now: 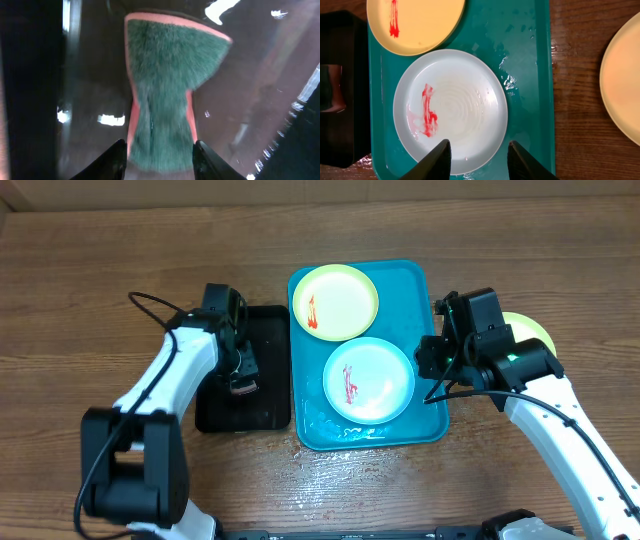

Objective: Clean dirty plates on tray and stack at the side
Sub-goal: 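Grasp the sponge from the black tray with the left gripper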

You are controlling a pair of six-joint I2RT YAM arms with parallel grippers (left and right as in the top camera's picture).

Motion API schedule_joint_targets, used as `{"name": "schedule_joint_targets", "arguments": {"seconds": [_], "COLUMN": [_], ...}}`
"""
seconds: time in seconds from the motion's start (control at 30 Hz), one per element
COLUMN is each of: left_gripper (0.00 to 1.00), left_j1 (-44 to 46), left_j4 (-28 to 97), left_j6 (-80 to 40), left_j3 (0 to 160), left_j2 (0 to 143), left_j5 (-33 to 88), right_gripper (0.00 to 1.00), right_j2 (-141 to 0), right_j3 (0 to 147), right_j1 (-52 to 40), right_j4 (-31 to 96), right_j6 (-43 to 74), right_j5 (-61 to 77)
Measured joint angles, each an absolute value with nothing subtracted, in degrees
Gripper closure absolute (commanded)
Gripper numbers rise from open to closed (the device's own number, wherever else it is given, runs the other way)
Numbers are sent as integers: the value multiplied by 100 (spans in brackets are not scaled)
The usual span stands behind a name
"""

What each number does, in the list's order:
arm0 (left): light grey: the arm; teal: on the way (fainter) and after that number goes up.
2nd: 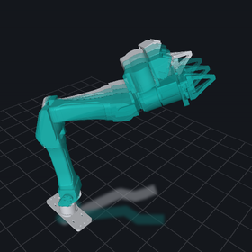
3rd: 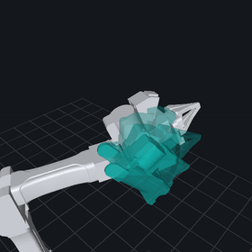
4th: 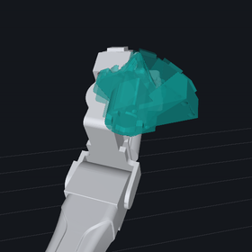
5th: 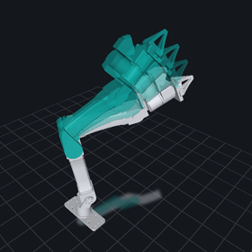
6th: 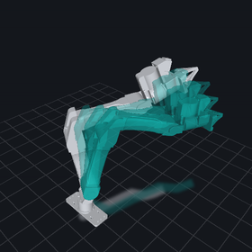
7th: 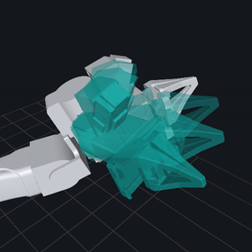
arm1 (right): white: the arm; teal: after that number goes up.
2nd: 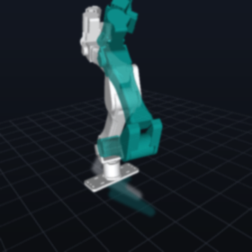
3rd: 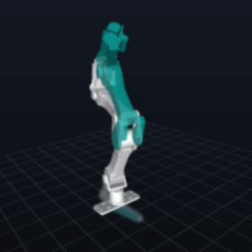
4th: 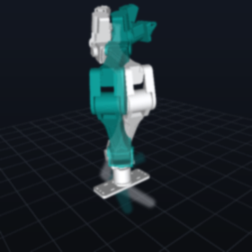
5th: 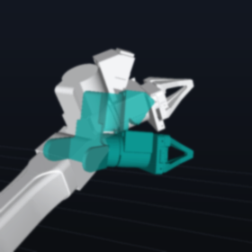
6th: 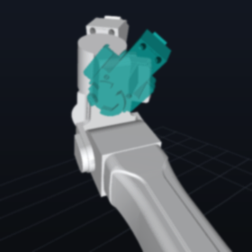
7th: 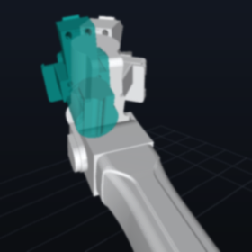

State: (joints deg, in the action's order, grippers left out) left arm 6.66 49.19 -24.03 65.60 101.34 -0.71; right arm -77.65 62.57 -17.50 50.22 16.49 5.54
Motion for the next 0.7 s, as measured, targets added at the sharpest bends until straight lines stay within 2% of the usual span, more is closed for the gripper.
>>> {"name": "schedule_joint_targets", "arguments": {"seconds": [0.07, 0.13, 0.17, 0.37, 0.43, 0.47, 0.57, 0.7], "left_gripper": [68, 91, 96, 96, 63, 57, 51, 49], "left_j1": [666, 666, 666, 666, 666, 666, 666, 666], "left_j4": [4812, 4700, 4652, 4580, 4696, 4764, 4978, 5013], "left_j6": [-2405, -2421, -2438, -2493, -2493, -2495, -2499, -2488], "left_j3": [6556, 6554, 6554, 6552, 6563, 6571, 6624, 6637], "left_j2": [10335, 10449, 10477, 10503, 10503, 10503, 10503, 10503], "left_j5": [-71, -71, -71, -38, -5, 16, 51, 45], "right_gripper": [61, 61, 61, 62, 62, 62, 62, 62], "right_j2": [-7765, -7765, -7765, -7765, -7765, -7765, -7765, -7765], "right_j3": [6257, 6257, 6257, 6257, 6257, 6257, 6257, 6257], "right_j1": [-1750, -1750, -1750, -1750, -1750, -1750, -1750, -1750], "right_j4": [5019, 5022, 5022, 5022, 5037, 5052, 5063, 5081], "right_j6": [1649, 1649, 1647, 1649, 1649, 1647, 1647, 1647], "right_j5": [552, 554, 556, 508, 403, 353, 255, 193]}}
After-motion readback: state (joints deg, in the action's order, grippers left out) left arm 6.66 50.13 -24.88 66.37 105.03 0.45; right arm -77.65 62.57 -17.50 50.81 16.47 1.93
